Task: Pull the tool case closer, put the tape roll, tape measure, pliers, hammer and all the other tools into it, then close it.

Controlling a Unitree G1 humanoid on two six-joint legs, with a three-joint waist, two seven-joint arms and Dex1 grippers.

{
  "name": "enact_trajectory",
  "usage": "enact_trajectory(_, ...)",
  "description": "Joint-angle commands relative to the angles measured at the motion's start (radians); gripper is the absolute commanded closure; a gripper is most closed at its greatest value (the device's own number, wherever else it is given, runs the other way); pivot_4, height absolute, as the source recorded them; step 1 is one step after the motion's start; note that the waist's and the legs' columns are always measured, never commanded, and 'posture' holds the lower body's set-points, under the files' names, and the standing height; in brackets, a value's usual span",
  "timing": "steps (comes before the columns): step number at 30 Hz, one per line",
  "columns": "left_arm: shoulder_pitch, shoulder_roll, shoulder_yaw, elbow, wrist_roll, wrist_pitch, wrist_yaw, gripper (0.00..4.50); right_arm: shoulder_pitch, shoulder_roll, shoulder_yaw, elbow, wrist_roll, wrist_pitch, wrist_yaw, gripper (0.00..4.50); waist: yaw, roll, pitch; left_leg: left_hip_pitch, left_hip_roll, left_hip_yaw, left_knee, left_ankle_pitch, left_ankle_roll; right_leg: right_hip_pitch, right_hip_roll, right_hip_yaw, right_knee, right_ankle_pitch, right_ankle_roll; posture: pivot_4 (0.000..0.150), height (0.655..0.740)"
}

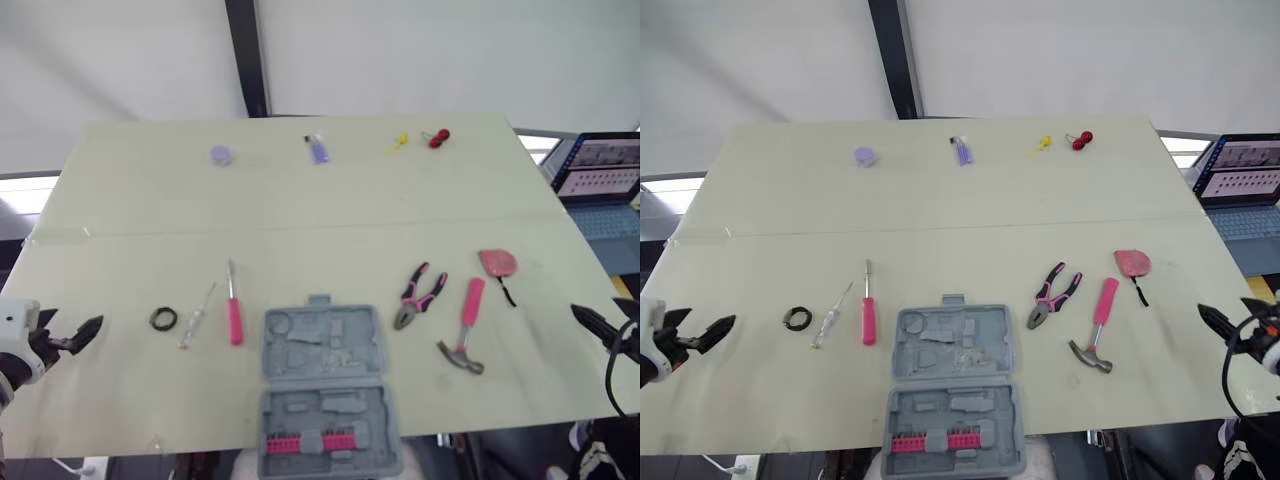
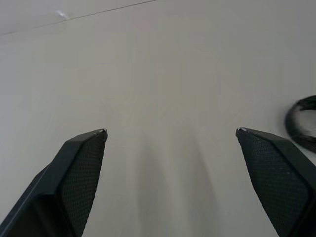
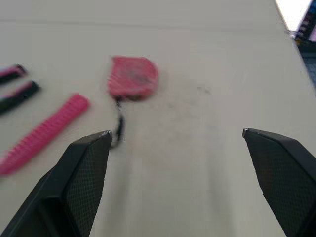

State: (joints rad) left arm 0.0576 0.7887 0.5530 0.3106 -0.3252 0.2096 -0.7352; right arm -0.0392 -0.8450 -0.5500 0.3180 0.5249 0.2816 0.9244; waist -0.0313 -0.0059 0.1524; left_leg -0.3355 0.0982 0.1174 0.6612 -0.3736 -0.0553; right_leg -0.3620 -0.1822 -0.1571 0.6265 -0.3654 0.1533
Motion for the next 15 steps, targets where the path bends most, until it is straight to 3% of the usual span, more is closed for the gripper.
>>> enact_trajectory(1, 0.005, 0.03, -0.047, -0.11, -0.044, 0.006, -0.115, 0.02, -0.015, 0.003, 0.068, -0.354, 0.176, 0.207, 0.015, 0.01, 0.002, 0.0, 0.0, 0.0, 0.0, 0.0, 0.0, 0.0, 0.0, 0.0, 0.0, 0.0, 0.0, 0.0, 0.0, 0.15, 0.74)
enact_trajectory(4, 0.009, 0.071, -0.127, -0.151, -0.044, -0.012, -0.254, 0.02, -0.057, 0.007, 0.213, -0.612, 0.273, 0.341, 0.013, 0.01, 0.004, 0.0, 0.0, 0.0, 0.0, 0.0, 0.0, 0.0, 0.0, -0.001, 0.0, 0.0, 0.001, 0.0, 0.0, 0.15, 0.74)
enact_trajectory(8, -0.035, 0.097, -0.203, -0.113, -0.006, -0.064, -0.325, 0.02, -0.154, 0.034, 0.393, -0.76, 0.266, 0.392, 0.004, 0.01, 0.011, 0.0, 0.0, -0.001, 0.0, -0.001, 0.001, 0.0, -0.001, -0.001, 0.0, 0.0, 0.001, 0.0, 0.0, 0.15, 0.74)
enact_trajectory(11, -0.066, 0.097, -0.242, -0.073, 0.026, -0.139, -0.348, 0.87, -0.267, 0.075, 0.536, -0.811, 0.226, 0.401, 0.001, 0.0, 0.015, 0.0, 0.0, -0.002, 0.0, -0.001, 0.002, -0.001, -0.001, -0.001, 0.0, 0.0, 0.001, 0.0, 0.0, 0.15, 0.74)
enact_trajectory(15, -0.09, 0.093, -0.254, -0.013, 0.047, -0.182, -0.339, 2.88, -0.354, 0.141, 0.638, -0.801, 0.169, 0.393, -0.019, 0.0, 0.013, -0.001, -0.001, -0.003, 0.0, -0.001, 0.002, -0.001, -0.001, -0.003, 0.0, -0.001, 0.001, 0.0, 0.0, 0.15, 0.74)
